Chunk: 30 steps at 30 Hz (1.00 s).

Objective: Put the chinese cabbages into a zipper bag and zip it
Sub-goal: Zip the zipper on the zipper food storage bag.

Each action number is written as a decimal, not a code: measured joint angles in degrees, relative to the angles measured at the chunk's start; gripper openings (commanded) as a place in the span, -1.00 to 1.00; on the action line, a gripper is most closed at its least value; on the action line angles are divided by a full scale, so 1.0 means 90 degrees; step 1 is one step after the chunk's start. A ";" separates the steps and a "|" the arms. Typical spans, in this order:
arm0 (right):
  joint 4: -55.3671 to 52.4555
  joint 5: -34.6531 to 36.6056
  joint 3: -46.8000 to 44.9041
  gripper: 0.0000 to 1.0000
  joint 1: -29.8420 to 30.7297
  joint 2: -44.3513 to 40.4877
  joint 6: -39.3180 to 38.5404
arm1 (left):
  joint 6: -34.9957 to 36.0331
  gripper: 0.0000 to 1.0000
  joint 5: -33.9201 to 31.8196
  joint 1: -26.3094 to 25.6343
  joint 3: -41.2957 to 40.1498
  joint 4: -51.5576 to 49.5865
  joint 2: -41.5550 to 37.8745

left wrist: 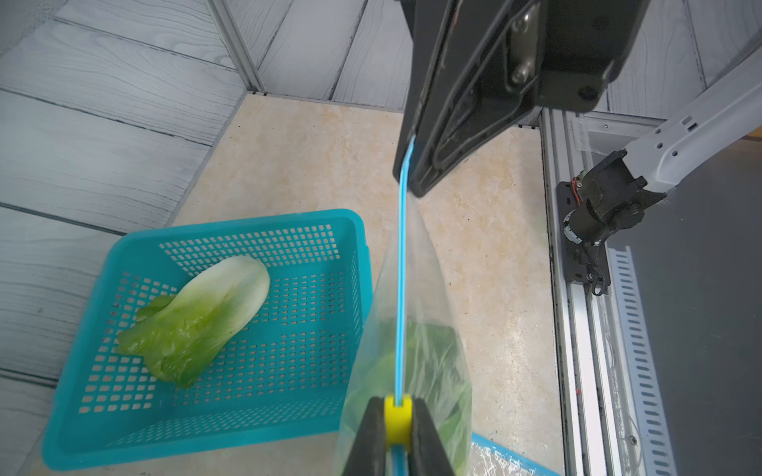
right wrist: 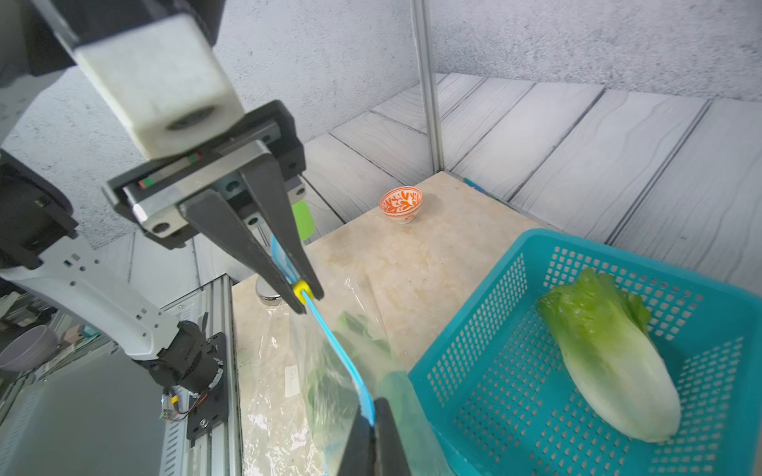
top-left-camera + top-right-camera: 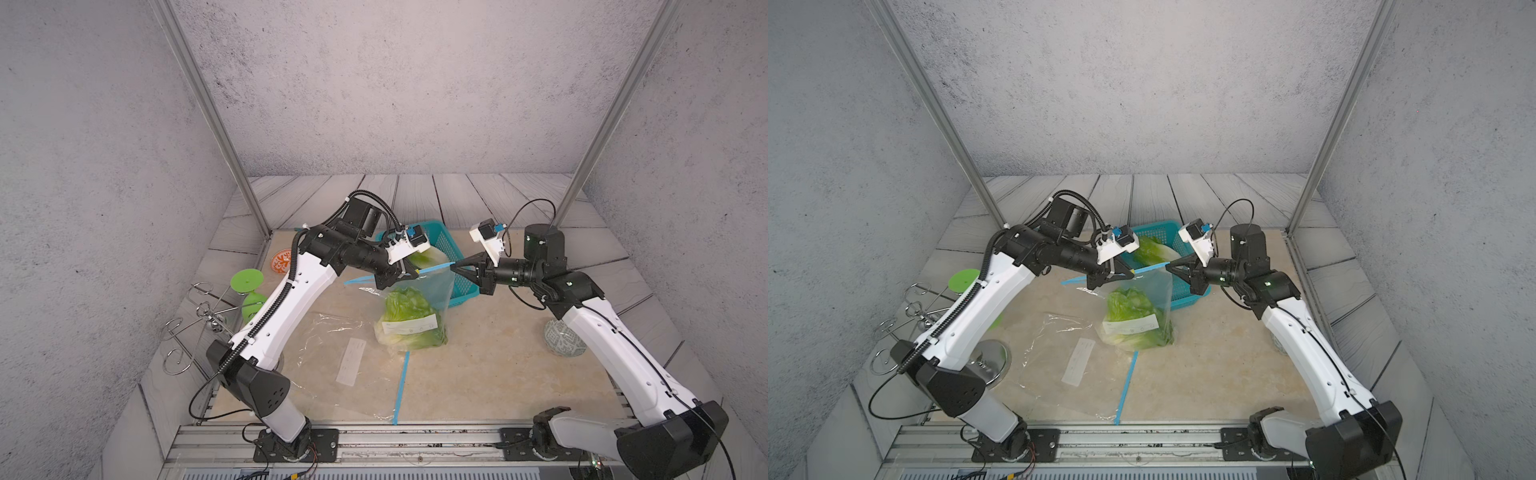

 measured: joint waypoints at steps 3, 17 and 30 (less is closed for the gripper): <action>0.0134 0.0318 -0.0053 -1.00 -0.0102 -0.0073 0.0168 | -0.0017 -1.00 -0.0102 0.0097 -0.0306 0.0073 -0.0231; 0.0155 0.2152 -0.0129 -1.00 -0.0874 -0.0279 0.0797 | -0.0289 -1.00 -0.0138 0.0631 -0.1571 0.0561 -0.0894; 0.0231 0.1991 -0.0121 -1.00 -0.1069 -0.0279 0.1190 | -0.0957 -0.17 -0.0002 0.0746 -0.1926 0.1030 -0.1069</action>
